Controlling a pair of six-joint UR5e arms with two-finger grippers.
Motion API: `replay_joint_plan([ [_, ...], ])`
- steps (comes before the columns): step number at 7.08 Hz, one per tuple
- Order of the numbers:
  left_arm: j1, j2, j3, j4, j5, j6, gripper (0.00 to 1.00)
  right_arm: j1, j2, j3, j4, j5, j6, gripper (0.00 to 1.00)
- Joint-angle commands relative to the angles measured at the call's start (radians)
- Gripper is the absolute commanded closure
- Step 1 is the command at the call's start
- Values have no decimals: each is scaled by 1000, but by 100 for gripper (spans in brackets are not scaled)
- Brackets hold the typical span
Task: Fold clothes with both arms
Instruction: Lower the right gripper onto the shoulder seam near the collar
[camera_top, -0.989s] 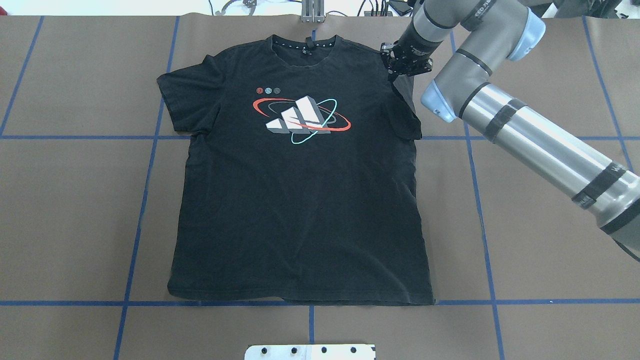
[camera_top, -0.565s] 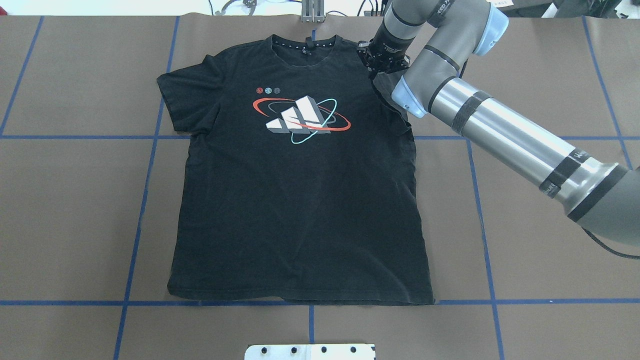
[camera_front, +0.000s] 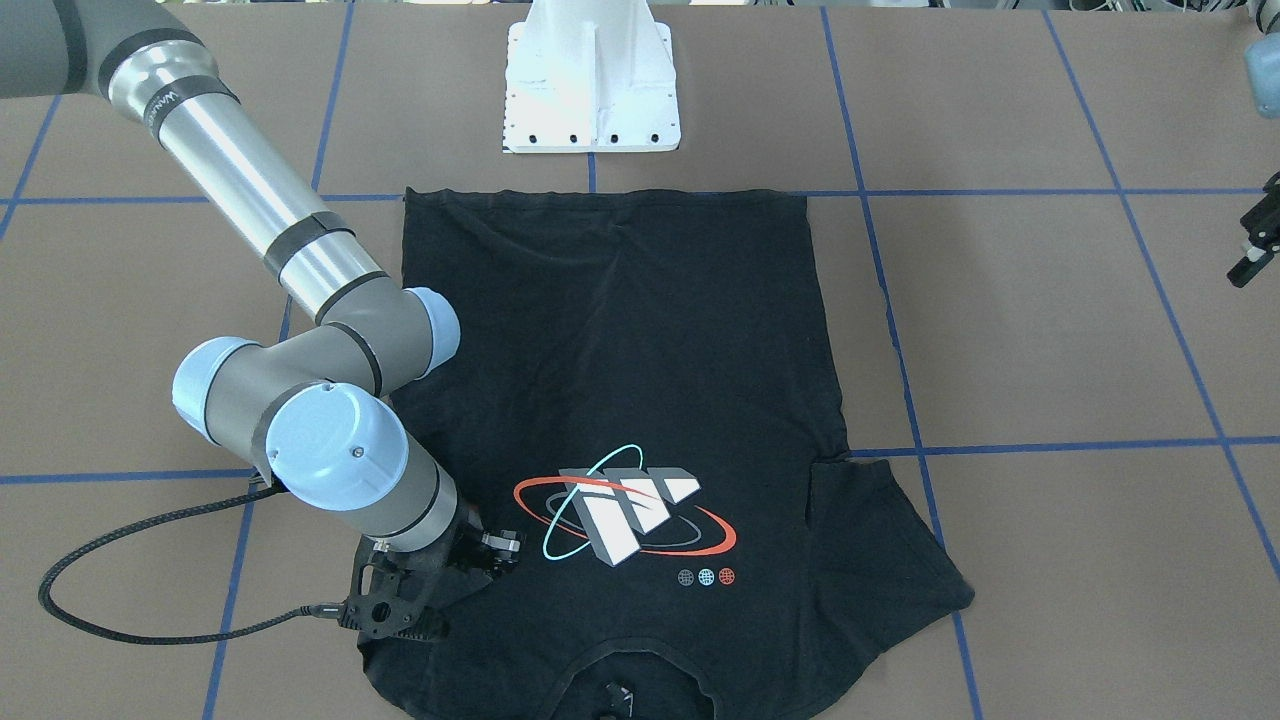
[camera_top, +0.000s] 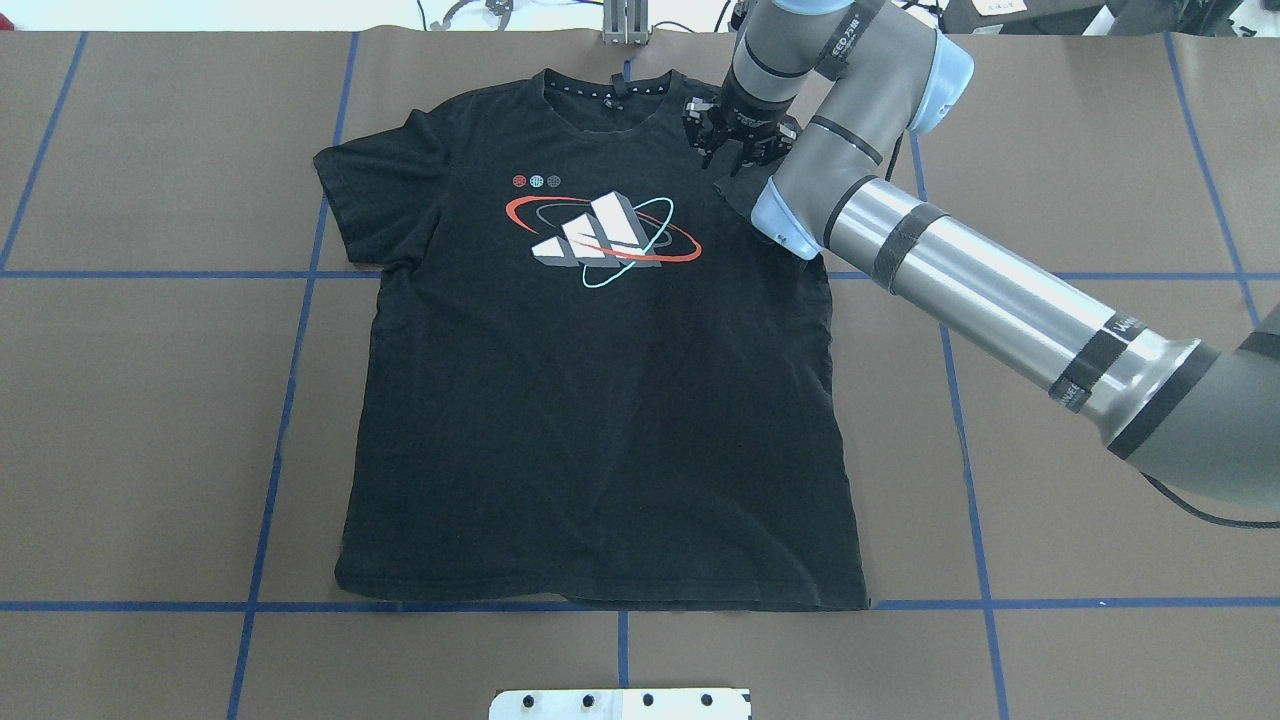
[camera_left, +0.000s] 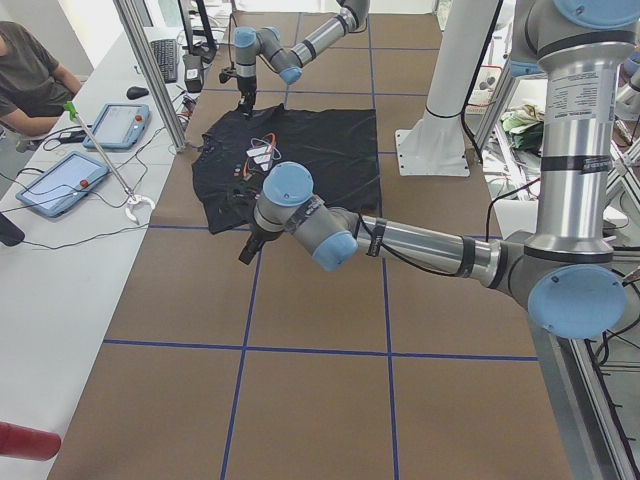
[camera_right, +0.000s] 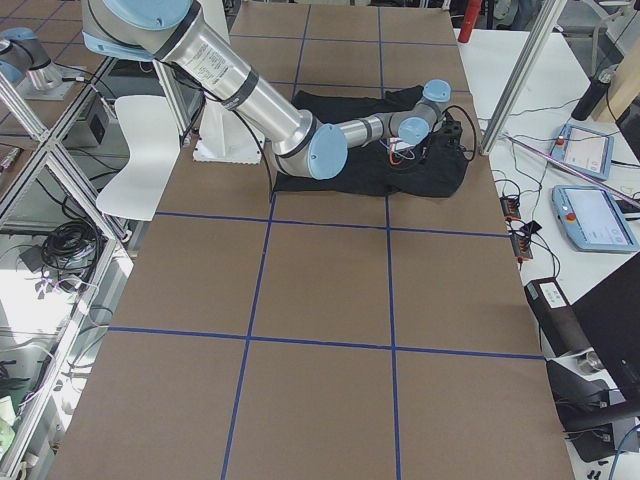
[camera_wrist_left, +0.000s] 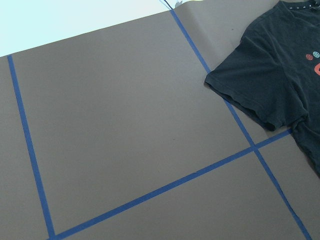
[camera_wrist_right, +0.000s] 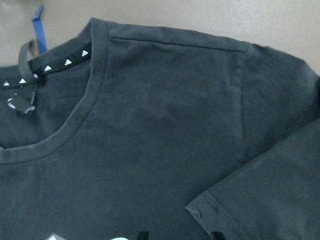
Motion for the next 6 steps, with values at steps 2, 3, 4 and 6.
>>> replay_joint_plan([
  [2, 126, -298, 230, -3, 8, -104, 0, 5, -92, 174, -3, 3, 6, 0],
  [3, 189, -410, 315, -31, 75, -158, 0, 13, -190, 299, -6, 11, 6, 0],
  [4, 261, -477, 379, -45, 116, -248, 1, 20, -287, 399, -4, 13, 6, 0],
  [6, 320, -595, 679, -234, 132, -256, 10, 43, -410, 531, -3, 14, 6, 0],
])
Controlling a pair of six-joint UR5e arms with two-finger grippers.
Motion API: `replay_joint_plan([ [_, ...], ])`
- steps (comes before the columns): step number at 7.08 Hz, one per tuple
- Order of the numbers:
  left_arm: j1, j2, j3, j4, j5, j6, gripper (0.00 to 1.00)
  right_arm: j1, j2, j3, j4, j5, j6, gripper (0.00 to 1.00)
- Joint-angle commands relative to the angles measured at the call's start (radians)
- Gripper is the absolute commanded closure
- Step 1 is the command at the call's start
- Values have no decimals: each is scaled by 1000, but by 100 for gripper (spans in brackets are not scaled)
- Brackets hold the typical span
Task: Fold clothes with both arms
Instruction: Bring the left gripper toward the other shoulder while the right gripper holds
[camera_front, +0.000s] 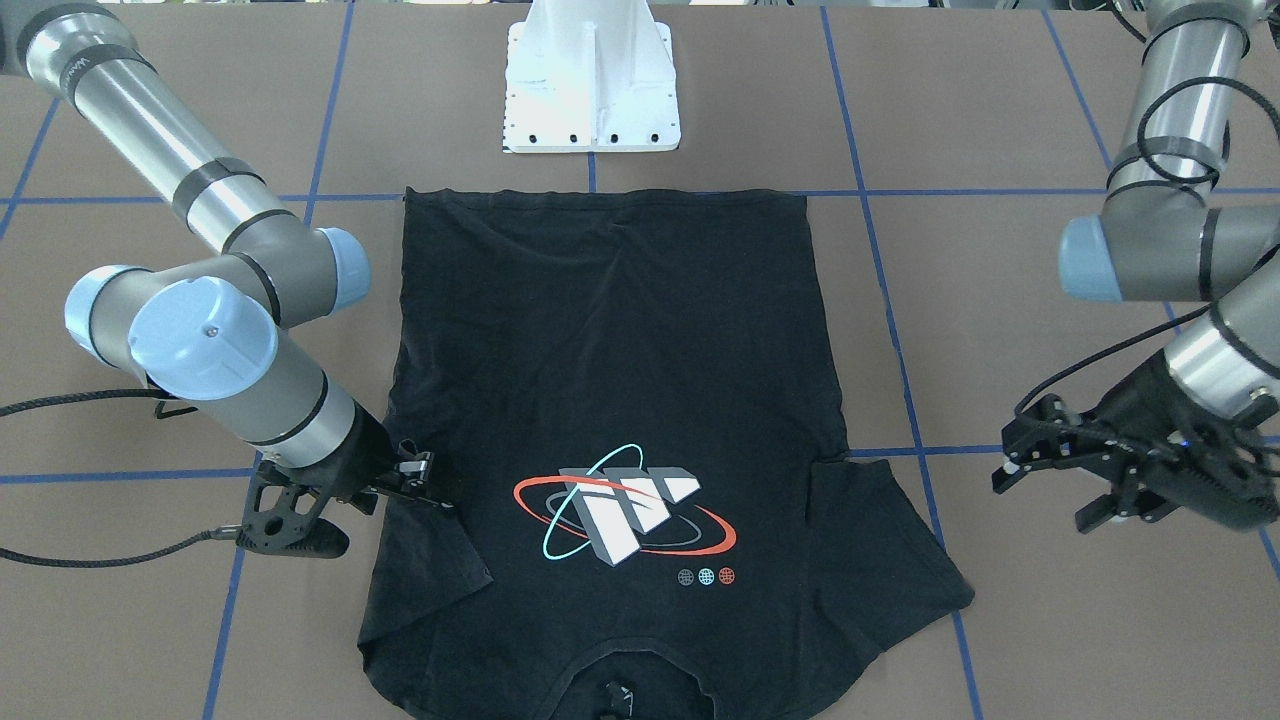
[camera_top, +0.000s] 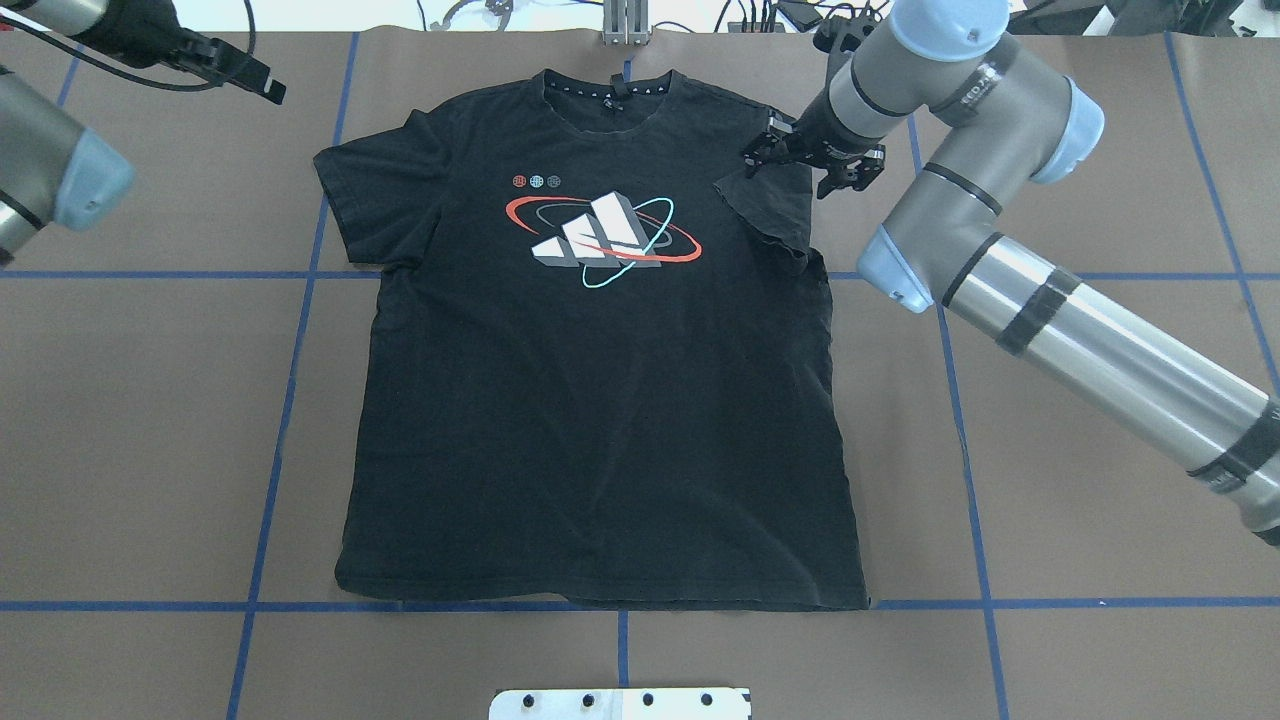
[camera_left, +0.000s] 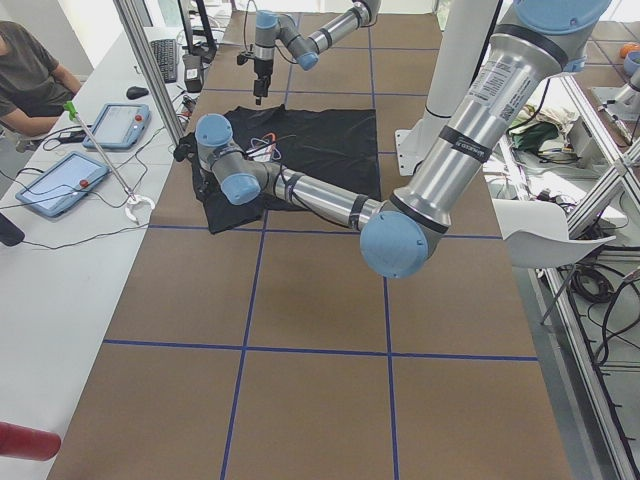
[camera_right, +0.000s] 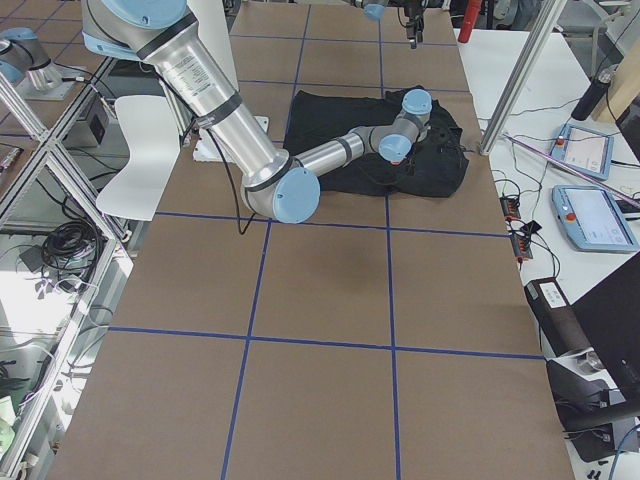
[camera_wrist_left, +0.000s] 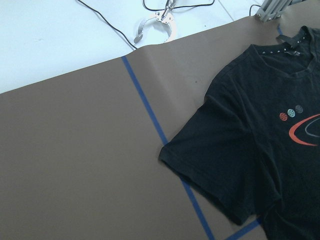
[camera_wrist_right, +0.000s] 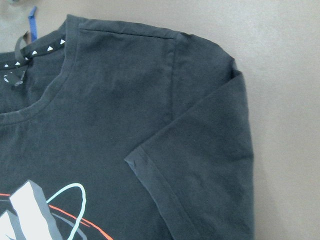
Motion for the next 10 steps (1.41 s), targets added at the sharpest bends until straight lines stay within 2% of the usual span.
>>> replay_joint_plan([
  [1, 39, -121, 303, -176, 15, -22, 13, 16, -105, 127, 2, -2, 0, 0],
  [3, 39, -125, 374, -215, 28, -36, 13, 18, -119, 148, 2, -7, 2, 0],
  [5, 80, -166, 544, -356, 157, -97, 15, 16, -123, 151, 1, -10, 0, 0],
  [8, 108, -181, 575, -378, 165, -150, 31, 15, -118, 149, 1, -11, 0, 0],
  [10, 109, -183, 575, -378, 165, -150, 37, 15, -116, 149, 1, -11, 0, 0],
])
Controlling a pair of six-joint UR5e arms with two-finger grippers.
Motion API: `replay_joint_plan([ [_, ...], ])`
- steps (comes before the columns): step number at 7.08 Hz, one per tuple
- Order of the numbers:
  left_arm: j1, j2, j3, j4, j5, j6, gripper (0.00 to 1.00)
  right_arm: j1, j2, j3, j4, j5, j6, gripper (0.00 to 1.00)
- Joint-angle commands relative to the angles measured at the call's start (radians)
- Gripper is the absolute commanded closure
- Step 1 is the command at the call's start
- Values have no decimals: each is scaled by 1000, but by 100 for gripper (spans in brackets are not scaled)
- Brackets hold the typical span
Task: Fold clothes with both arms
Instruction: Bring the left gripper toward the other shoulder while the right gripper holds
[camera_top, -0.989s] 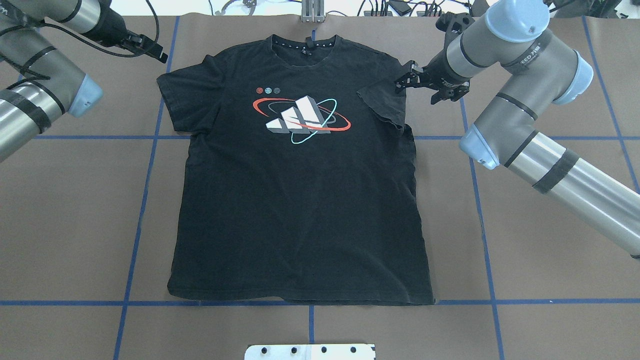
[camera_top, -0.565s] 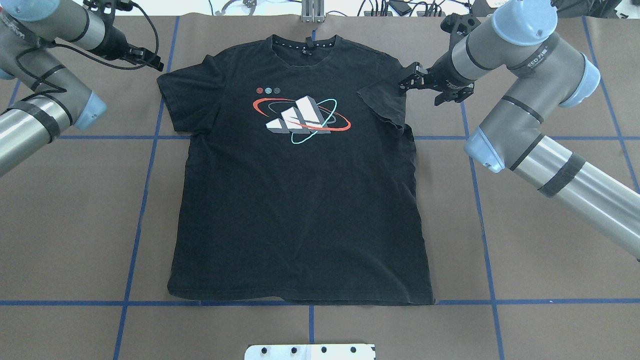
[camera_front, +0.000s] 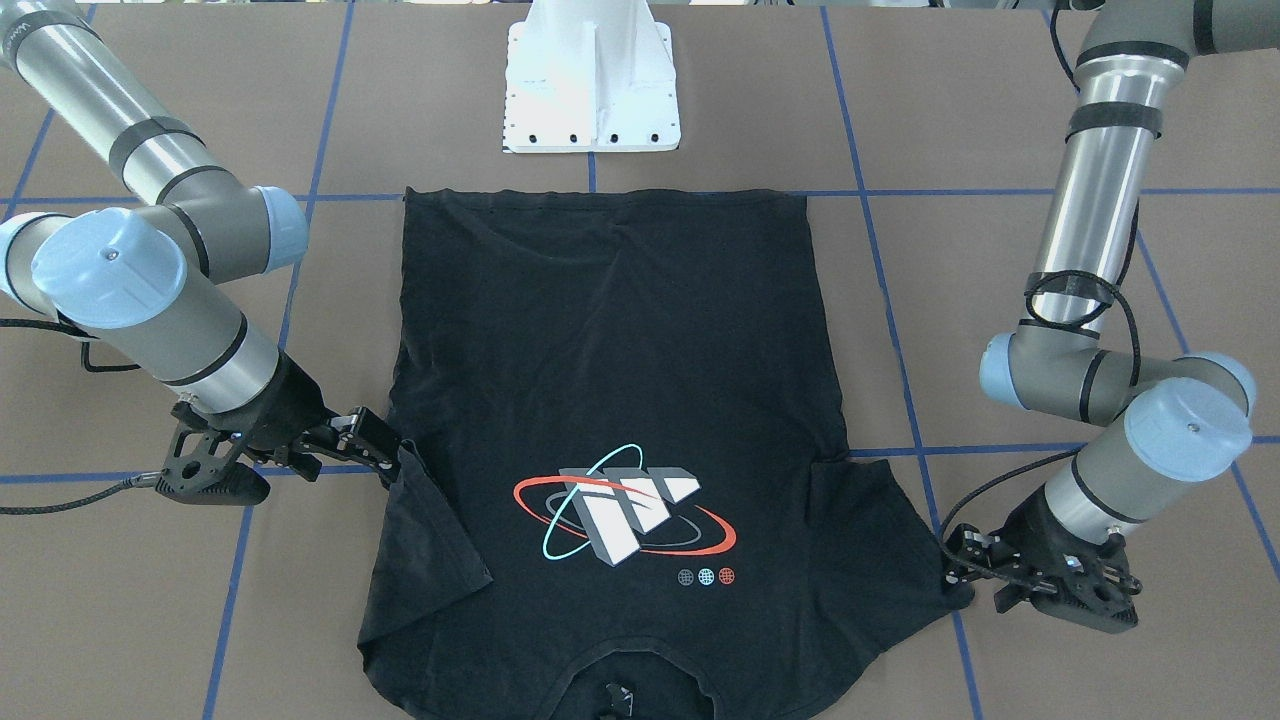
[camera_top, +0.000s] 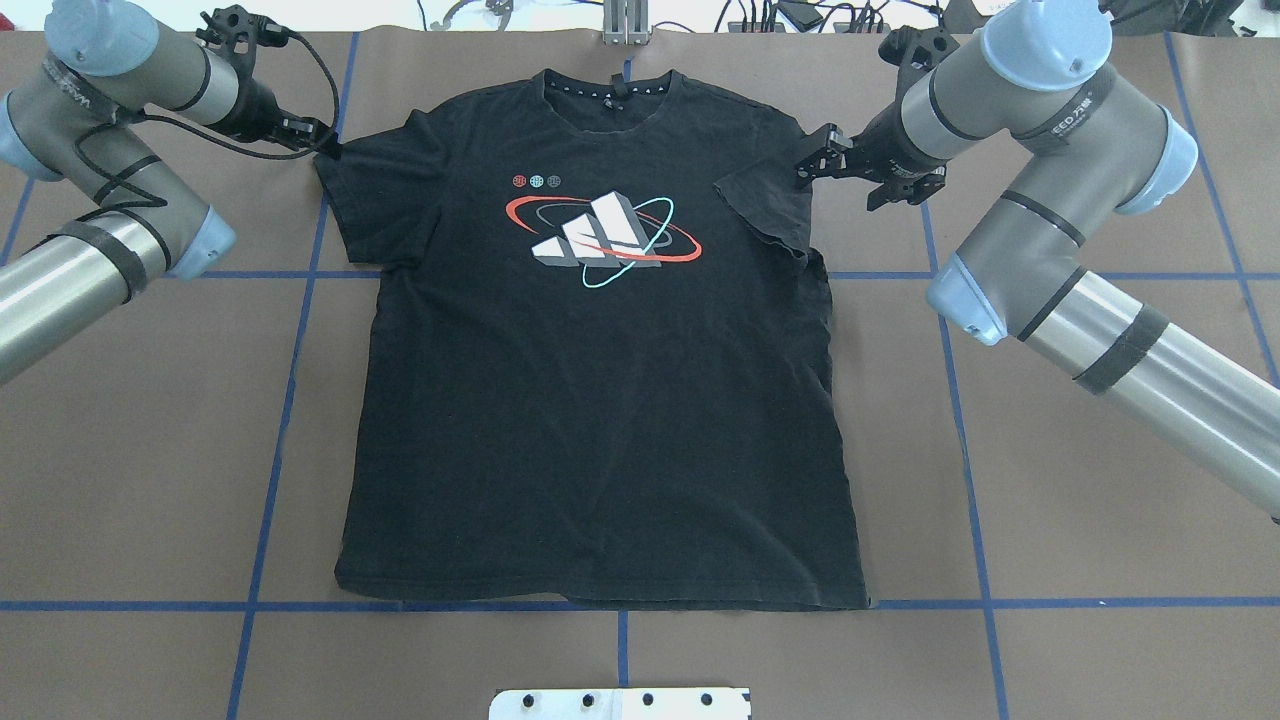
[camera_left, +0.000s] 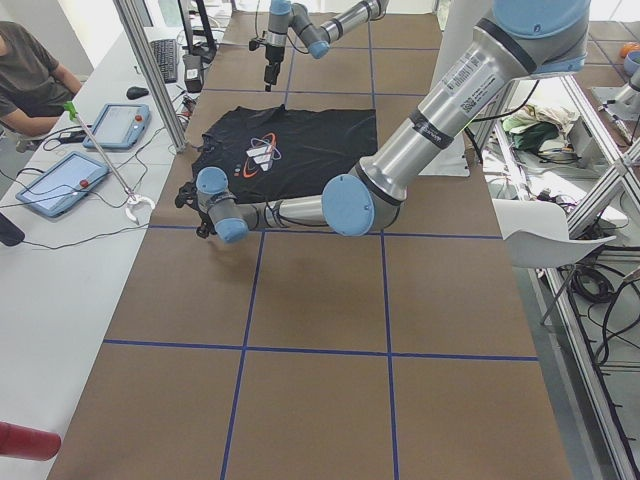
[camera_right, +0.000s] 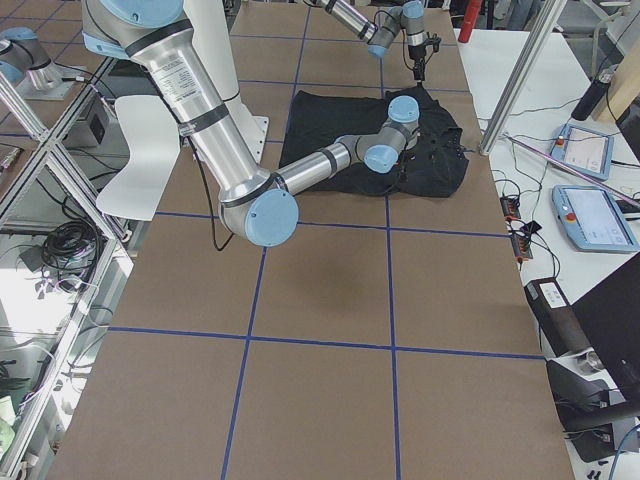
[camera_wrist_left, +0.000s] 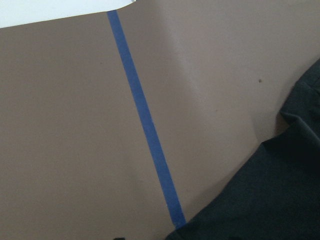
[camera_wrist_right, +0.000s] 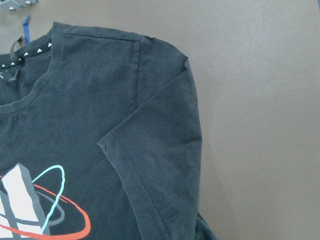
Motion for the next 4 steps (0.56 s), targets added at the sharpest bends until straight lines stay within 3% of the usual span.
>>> replay_joint_plan([
  [1, 2, -2, 4, -1, 0, -1, 41, 0, -1, -3, 0, 0, 0, 0],
  [4, 8, 0, 4, -1, 0, -1, 45, 0, -1, -5, 0, 0, 0, 0],
])
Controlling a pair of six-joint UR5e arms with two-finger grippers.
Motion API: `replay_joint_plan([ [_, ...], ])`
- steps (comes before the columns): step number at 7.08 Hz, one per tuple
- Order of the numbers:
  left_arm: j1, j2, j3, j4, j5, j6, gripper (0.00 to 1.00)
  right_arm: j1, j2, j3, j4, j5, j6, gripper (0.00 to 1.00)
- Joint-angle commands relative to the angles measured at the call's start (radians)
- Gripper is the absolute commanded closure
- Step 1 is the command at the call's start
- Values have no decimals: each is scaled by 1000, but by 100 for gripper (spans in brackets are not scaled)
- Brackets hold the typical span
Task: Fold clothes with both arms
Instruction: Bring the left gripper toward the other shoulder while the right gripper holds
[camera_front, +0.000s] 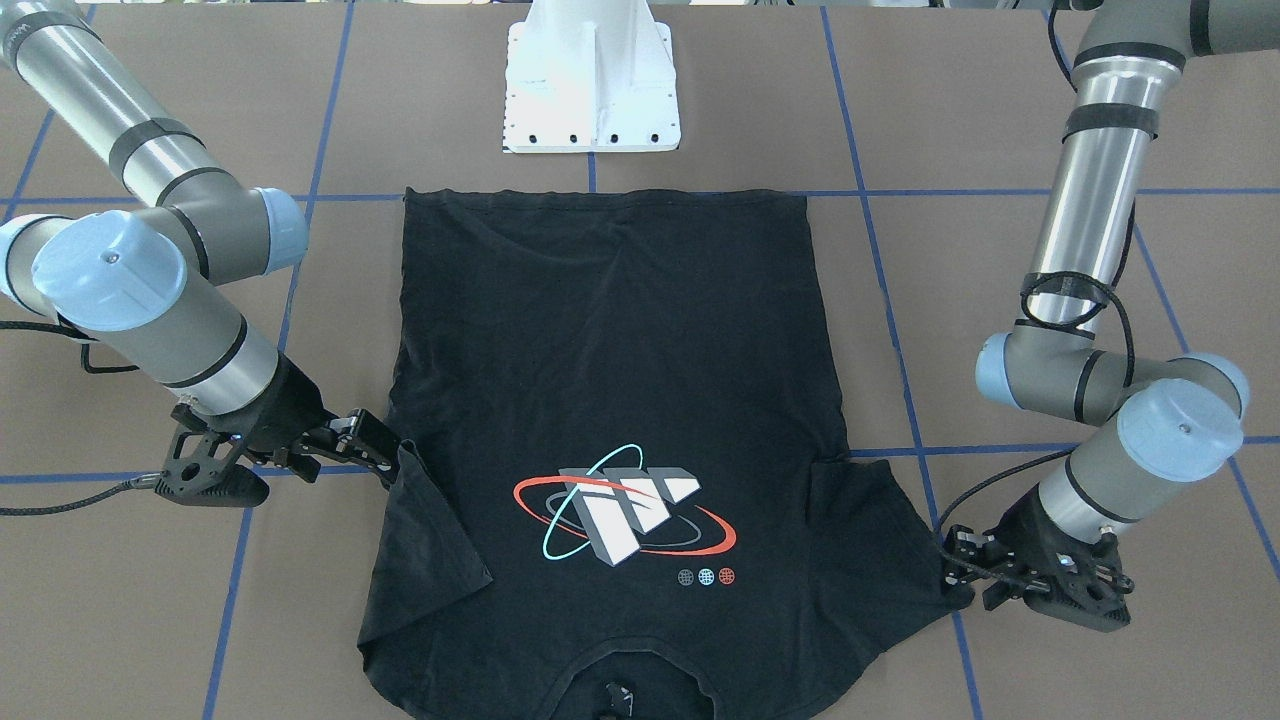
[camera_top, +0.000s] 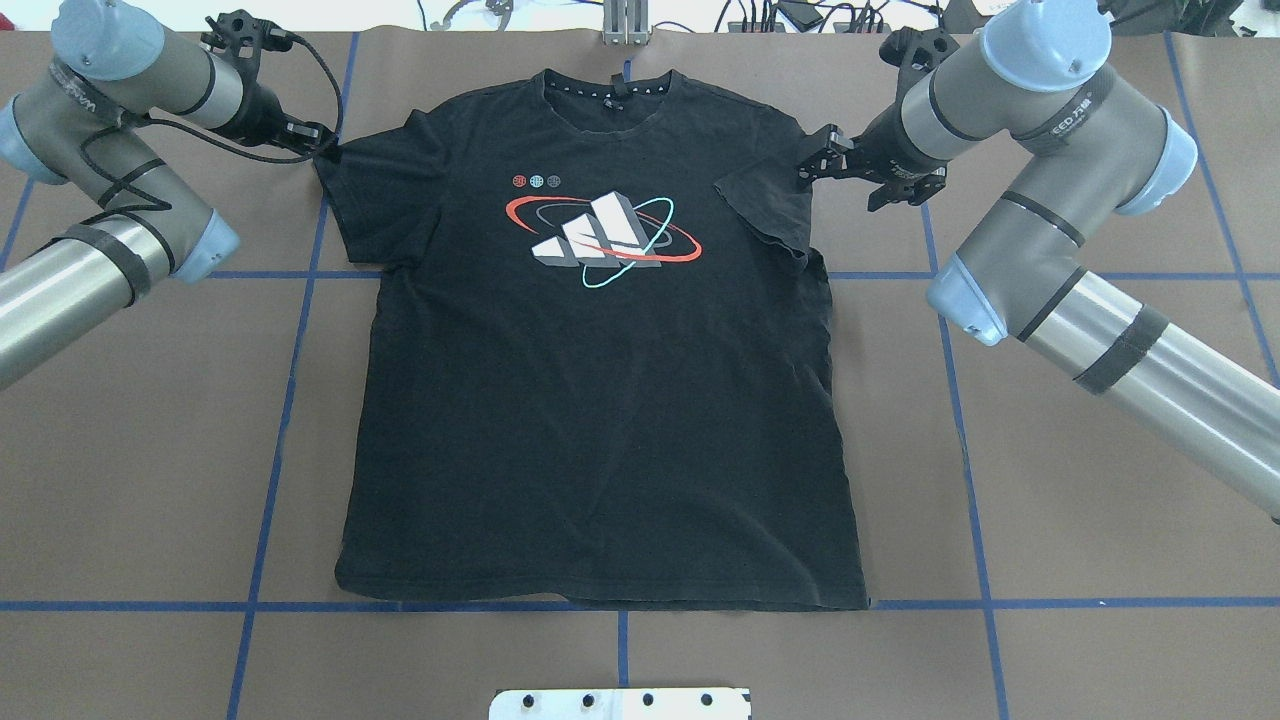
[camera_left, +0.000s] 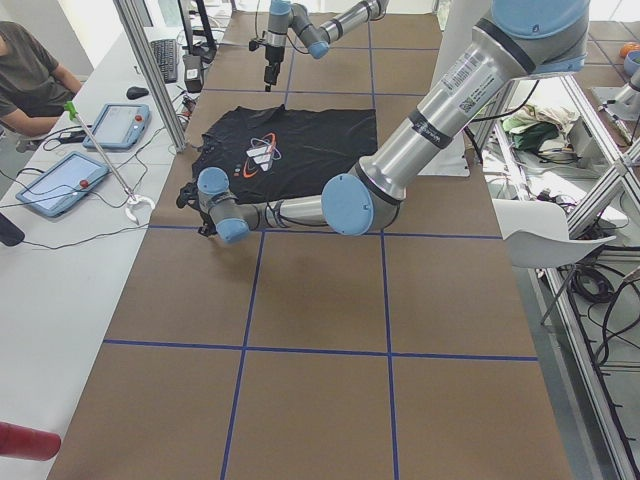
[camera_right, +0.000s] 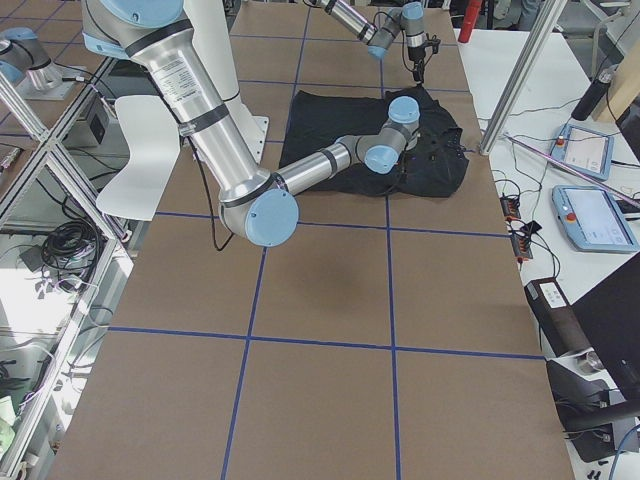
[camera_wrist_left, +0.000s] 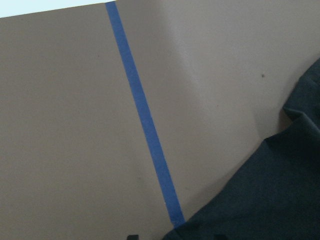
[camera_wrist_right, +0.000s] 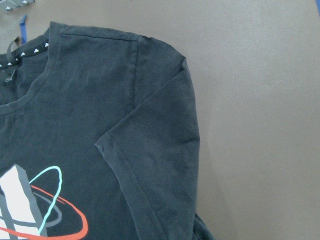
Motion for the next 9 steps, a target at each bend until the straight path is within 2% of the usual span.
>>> replay_joint_plan([
  [1, 1, 1, 0, 0, 1, 2, 49, -1, 0, -1, 0, -1, 0, 0],
  [3, 1, 4, 2, 0, 1, 2, 63, -2, 3, -4, 0, -1, 0, 0],
  [4, 1, 4, 5, 0, 1, 2, 76, -3, 6, -5, 0, -2, 0, 0],
  [5, -2, 4, 3, 0, 2, 0, 100, -3, 8, -5, 0, -2, 0, 0],
  [7, -47, 2, -12, 3, -11, 2, 100, -2, 8, -5, -2, -1, 0, 0],
  [8, -72, 11, -106, 32, -72, -2, 100, -2, 8, -5, -2, -1, 0, 0],
  [9, -74, 40, -221, 116, -109, -12, 100, -3, 6, -5, -2, -1, 0, 0],
])
